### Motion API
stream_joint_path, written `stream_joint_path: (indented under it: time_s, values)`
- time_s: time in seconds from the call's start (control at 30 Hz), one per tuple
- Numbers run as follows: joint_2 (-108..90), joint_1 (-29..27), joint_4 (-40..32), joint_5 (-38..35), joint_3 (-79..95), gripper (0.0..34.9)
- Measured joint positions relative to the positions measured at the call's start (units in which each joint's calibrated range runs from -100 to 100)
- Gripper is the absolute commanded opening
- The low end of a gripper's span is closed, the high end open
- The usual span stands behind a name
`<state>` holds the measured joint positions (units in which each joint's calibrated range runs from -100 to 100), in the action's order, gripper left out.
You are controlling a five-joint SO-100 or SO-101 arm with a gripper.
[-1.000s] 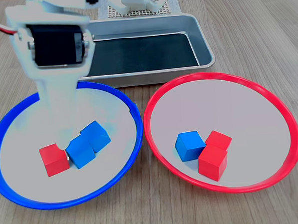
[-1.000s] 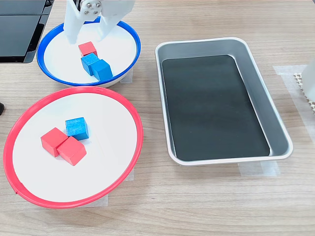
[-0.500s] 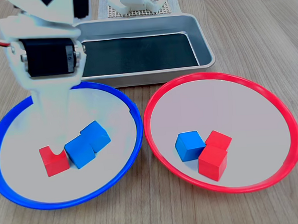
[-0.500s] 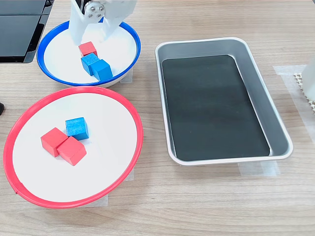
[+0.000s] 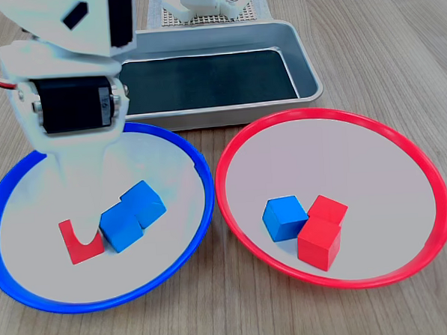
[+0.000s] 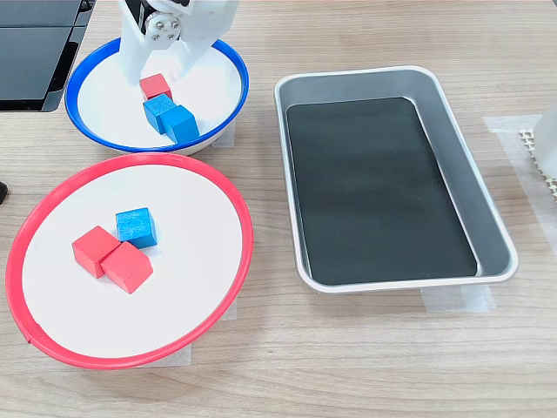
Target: Relocate any misplaced blocks to their matching dishes.
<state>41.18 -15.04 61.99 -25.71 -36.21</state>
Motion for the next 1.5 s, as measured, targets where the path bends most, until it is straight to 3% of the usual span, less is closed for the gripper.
stream_joint_path:
  time_s: [0.87, 1.03, 1.27, 1.5]
  values:
    - [6.82, -1.24, 0.16, -0.34, -5.99, 12.7]
    - [7.08, -1.15, -0.65, -0.39, -5.99, 10.1]
    - [7.08, -1.15, -1.39, -0.39, -5.99, 2.7]
    - [7.08, -0.27, -1.71, -0.39, -5.81, 0.4]
